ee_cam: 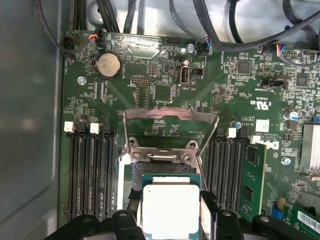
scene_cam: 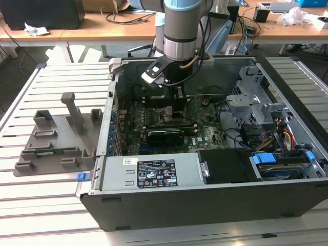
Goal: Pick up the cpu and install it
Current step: 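Place the cpu into insertion slot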
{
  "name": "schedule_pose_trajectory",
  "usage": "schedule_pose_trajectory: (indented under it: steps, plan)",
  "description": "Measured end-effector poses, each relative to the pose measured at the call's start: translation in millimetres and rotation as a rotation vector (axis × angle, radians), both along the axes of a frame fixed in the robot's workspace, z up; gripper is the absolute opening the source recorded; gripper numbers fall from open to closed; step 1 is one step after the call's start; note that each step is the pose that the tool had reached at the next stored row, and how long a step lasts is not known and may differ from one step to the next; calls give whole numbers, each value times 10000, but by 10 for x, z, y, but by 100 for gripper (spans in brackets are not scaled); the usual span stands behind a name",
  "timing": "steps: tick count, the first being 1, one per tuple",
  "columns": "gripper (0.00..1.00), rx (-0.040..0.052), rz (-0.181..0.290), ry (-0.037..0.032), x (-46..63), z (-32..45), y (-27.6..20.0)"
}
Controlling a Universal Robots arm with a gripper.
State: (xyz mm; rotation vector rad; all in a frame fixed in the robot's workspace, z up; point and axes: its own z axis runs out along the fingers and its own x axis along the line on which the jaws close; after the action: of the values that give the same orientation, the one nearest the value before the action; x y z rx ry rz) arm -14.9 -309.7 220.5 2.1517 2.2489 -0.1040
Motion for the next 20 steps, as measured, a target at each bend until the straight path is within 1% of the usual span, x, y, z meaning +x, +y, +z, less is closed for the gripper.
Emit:
schedule_pose_trajectory:
  steps: [4,6,8,11,14,20]
  plan:
    - [55,1,-15,-1,0,-47,2]
    - [55,1,-185,-1,0,-80,11]
    - [55,1,-280,-1,0,-98,17]
    - [55,0,-295,0,0,-118,22]
    - [55,1,-293,-1,-3,-155,26]
    - [55,11,-294,0,-4,-193,30]
